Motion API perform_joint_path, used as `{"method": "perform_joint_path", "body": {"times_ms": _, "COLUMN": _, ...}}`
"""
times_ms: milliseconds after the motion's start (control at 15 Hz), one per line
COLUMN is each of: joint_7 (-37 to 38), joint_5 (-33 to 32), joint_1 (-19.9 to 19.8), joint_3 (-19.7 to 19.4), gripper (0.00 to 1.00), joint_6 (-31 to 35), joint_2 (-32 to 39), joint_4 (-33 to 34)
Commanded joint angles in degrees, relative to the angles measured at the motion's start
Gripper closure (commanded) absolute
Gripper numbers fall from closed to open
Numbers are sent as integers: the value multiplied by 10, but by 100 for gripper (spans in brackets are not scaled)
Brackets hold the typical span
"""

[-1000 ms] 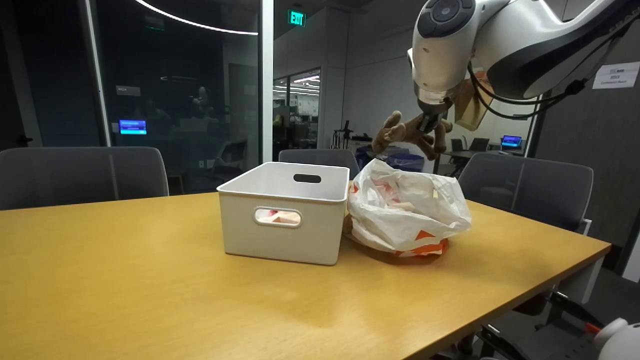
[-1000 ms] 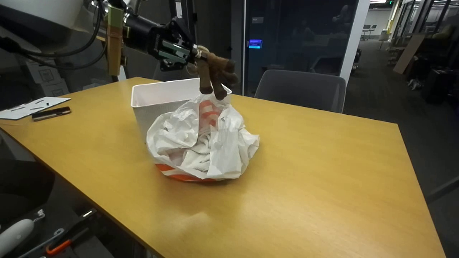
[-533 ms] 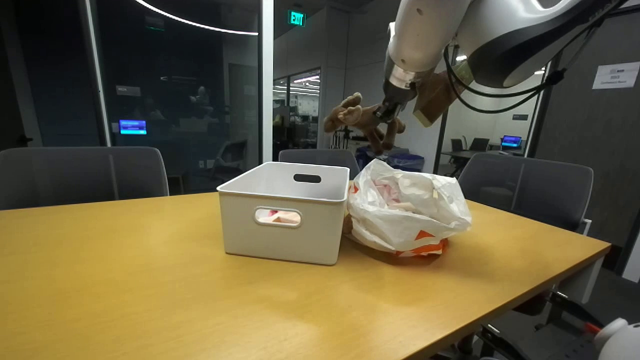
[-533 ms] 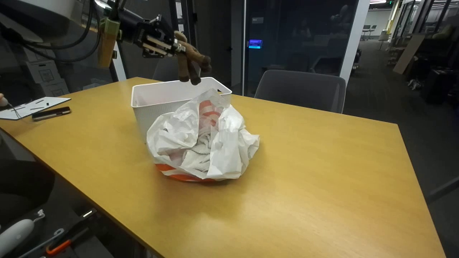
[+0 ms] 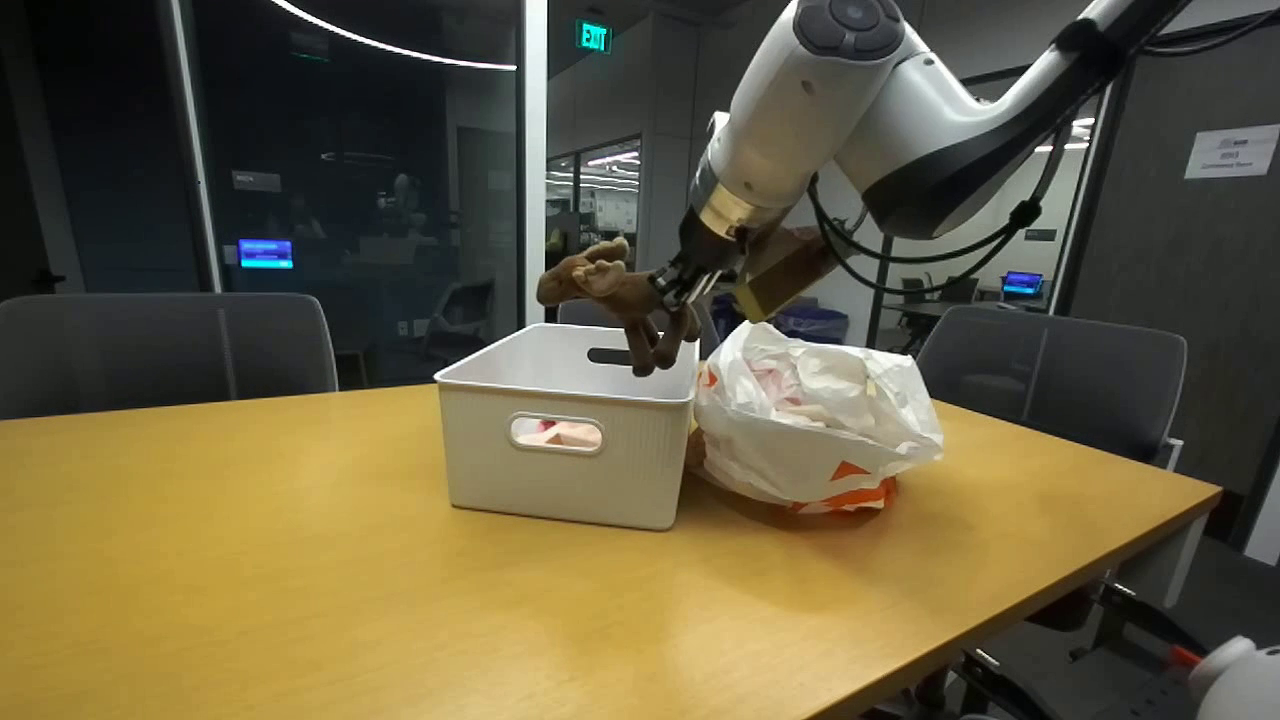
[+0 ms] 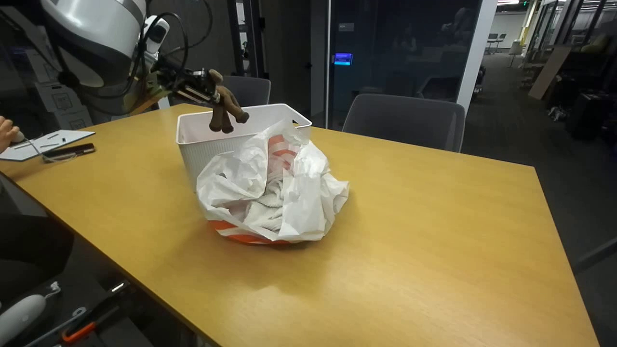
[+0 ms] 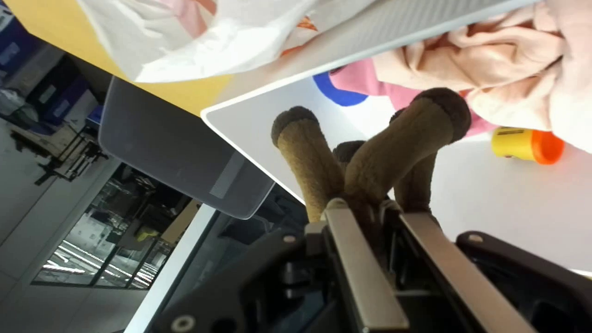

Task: Put the peach shirt, the moose toy and the white towel in the basket

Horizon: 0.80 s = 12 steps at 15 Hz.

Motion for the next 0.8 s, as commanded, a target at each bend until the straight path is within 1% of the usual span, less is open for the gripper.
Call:
{"method": "perform_joint_path", "body": {"times_ms": 0, "joint_7": 45, "joint_5": -36, "joint_1": -2, "joint_3": -1, "gripper": 56, "joint_6": 26, "joint_2": 52, "joint_4": 50}}
{"method": "perform_joint_path", "body": {"times_ms": 67, "joint_7": 42, "joint_5": -33, "joint_1": -3, "joint_3": -2, "gripper": 56, "joint_6": 32, "joint_2": 60, "joint_4": 54}}
{"method": "perform_joint_path", "body": {"times_ms": 133, "joint_7": 39, "joint_5": -30, "joint_1": -4, "joint_3": -3, "gripper": 53, "joint_6": 29, "joint_2": 64, "joint_4": 56}}
{"method": "perform_joint_path", "body": {"times_ms": 267, "joint_7": 15, "joint_5": -12, "joint_1": -9, "joint_3": -7, "gripper": 39, "joint_6": 27, "joint_2": 67, "joint_4": 51}}
{"method": "perform_joint_path", "body": {"times_ms": 400, "joint_7": 7, "joint_5": 6, "joint_1": -16, "joint_3": -14, "gripper": 23, "joint_6": 26, "joint_2": 59, "joint_4": 39}}
{"method": "perform_joint_path", "body": {"times_ms": 467, "joint_7": 4, "joint_5": 21, "joint_1": -22, "joint_3": -19, "gripper": 14, "joint_6": 24, "joint_2": 51, "joint_4": 31}}
{"method": "perform_joint_path", "body": {"times_ms": 600, "joint_7": -3, "joint_5": 55, "joint_1": -37, "joint_3": -33, "gripper": 1, "joint_6": 22, "joint_2": 30, "joint_4": 9}}
{"method": "perform_joint_path", "body": {"times_ms": 733, "joint_7": -15, "joint_5": 107, "joint_1": -57, "joint_3": -51, "gripper": 0, "joint_6": 20, "joint_2": 5, "joint_4": -20}}
